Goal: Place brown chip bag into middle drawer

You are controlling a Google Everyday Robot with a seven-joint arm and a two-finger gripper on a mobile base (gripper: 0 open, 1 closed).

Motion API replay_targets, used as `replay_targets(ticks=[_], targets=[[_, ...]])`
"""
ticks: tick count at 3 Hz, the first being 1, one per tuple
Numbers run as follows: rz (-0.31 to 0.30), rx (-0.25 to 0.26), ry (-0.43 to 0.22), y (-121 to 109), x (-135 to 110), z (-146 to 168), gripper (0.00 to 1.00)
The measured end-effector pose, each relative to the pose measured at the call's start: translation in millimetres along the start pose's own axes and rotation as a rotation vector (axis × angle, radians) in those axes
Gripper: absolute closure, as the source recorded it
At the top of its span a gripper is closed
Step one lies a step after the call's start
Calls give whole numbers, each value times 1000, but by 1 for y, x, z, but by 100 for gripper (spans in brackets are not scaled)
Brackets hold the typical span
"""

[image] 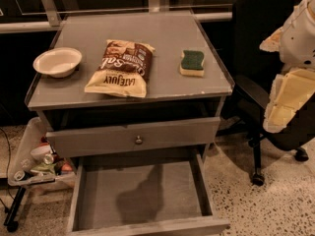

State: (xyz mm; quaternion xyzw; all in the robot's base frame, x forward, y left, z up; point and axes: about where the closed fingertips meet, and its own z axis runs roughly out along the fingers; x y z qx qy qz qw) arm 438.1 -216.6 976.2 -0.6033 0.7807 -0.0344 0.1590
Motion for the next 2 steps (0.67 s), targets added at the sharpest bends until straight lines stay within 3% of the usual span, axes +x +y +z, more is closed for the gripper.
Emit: replay_targets(ticks=[1,2], targets=[[0,0,0,0,0,0,0],[23,28,68,-15,-8,1,0]])
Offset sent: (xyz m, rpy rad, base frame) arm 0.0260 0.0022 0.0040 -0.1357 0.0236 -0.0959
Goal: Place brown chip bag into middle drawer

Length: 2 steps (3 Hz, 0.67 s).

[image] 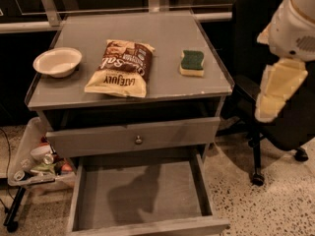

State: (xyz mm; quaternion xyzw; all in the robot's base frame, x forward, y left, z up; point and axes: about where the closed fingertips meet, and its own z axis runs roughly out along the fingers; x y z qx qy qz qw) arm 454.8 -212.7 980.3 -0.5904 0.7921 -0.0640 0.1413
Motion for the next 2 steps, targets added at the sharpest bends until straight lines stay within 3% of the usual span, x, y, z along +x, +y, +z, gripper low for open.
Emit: replay_targets(ticks=[1,2], targets=[[-2,43,17,-36,-38,13,0],[-25,36,-3,-72,-91,37,0]])
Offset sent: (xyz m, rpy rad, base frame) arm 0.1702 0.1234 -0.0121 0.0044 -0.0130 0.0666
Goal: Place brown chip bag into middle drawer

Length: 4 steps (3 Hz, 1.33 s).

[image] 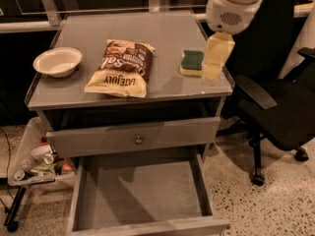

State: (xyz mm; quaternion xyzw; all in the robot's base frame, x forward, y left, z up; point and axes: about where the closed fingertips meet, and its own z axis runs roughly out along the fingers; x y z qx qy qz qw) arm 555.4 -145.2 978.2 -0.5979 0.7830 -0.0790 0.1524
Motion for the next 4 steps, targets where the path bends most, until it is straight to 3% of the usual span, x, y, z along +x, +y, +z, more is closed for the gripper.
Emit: replay_targets(ticks=[1,3,4], targets=[[-38,-30,-39,-16,-54,25,0],[-66,-5,-70,-17,-65,32,0],[-70,-23,-161,-25,-96,53,0]])
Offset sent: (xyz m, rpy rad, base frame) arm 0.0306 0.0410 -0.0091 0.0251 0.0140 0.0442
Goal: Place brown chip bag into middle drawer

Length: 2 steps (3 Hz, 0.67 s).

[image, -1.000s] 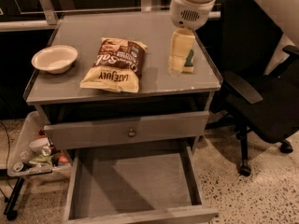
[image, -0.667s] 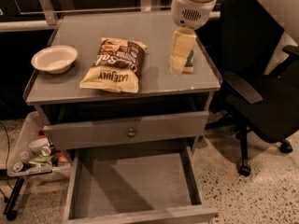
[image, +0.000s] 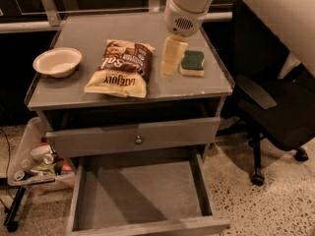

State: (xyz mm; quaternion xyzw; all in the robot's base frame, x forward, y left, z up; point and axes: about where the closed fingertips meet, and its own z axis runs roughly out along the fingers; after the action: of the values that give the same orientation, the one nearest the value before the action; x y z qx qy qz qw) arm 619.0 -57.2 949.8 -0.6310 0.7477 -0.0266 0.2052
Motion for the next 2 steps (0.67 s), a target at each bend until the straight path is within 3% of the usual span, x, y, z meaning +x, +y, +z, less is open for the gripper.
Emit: replay_targets(ticks=[2], targets=[[-30,-113,-105,-19,-56,57,0]])
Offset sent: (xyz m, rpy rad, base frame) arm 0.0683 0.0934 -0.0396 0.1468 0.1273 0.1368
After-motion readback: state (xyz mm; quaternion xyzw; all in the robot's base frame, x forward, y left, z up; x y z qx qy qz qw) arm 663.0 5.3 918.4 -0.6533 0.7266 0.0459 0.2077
